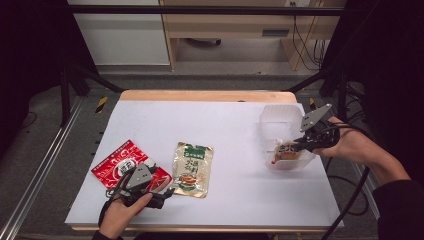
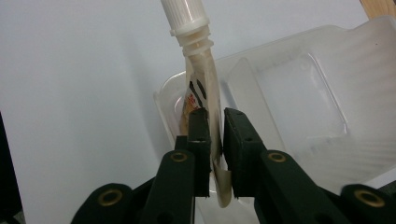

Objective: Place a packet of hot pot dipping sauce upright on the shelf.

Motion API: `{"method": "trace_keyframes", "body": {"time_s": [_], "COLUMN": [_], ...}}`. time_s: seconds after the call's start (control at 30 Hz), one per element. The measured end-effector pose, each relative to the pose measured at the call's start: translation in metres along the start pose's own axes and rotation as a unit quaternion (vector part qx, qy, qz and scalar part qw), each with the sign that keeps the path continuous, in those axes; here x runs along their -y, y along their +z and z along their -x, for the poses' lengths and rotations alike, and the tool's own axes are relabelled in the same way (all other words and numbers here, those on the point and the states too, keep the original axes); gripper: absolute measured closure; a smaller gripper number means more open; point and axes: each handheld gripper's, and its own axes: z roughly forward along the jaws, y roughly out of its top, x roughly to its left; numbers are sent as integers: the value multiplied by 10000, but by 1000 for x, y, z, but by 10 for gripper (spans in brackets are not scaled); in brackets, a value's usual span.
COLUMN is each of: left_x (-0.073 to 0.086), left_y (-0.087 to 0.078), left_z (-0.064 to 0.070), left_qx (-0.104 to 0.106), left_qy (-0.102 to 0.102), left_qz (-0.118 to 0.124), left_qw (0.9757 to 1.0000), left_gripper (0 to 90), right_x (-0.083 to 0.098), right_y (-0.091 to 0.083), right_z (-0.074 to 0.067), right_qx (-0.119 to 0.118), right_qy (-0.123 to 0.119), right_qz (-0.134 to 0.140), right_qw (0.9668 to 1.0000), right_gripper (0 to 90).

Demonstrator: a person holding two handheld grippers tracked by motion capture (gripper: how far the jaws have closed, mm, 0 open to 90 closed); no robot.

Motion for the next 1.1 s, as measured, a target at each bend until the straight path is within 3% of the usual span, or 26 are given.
{"method": "trace_keyframes", "body": {"time_s": [0.07,0.13,0.17,0.2,0.27,0.3,0.37,0.5,0.57,0.7,0.83,0.97,1.1], "left_x": [0,0,0,0,0,0,0,0,0,0,0,0,-2], "left_y": [0,-1,-1,-1,-1,-1,-1,0,0,0,0,-1,0], "left_z": [0,-1,-1,-1,-2,-2,-1,-1,-1,-2,-3,-4,-5], "left_qx": [-7,-24,-24,-30,-36,-36,-30,-24,-28,-34,-45,-46,-31], "left_qy": [-8,-23,-23,-28,-36,-36,-27,-24,-16,-26,-56,-55,-93], "left_qz": [-6,-1,-1,4,-3,-3,-16,-27,-41,-50,-52,-95,-123], "left_qw": [10000,10000,10000,10000,10000,10000,10000,10000,10000,10000,10000,9999,9999], "left_gripper": [69,69,69,69,69,68,67,67,66,65,65,65,64], "right_x": [1,1,1,1,0,0,-2,-6,-11,-23,-37,-53,-65], "right_y": [1,1,1,0,-2,-2,-6,-11,-17,-26,-29,-25,-11], "right_z": [0,-2,-2,-3,-4,-4,-9,-13,-20,-37,-65,-98,-126], "right_qx": [0,83,83,196,334,334,498,711,964,1191,1348,1409,1406], "right_qy": [1,18,18,-6,4,4,-4,-2,36,53,-51,-139,-59], "right_qz": [-10,1,1,83,161,161,304,406,511,765,928,1170,1285], "right_qw": [10000,10000,10000,9998,9993,9993,9983,9966,9940,9899,9865,9830,9817], "right_gripper": [741,619,619,512,422,422,306,236,201,158,137,183,257]}}
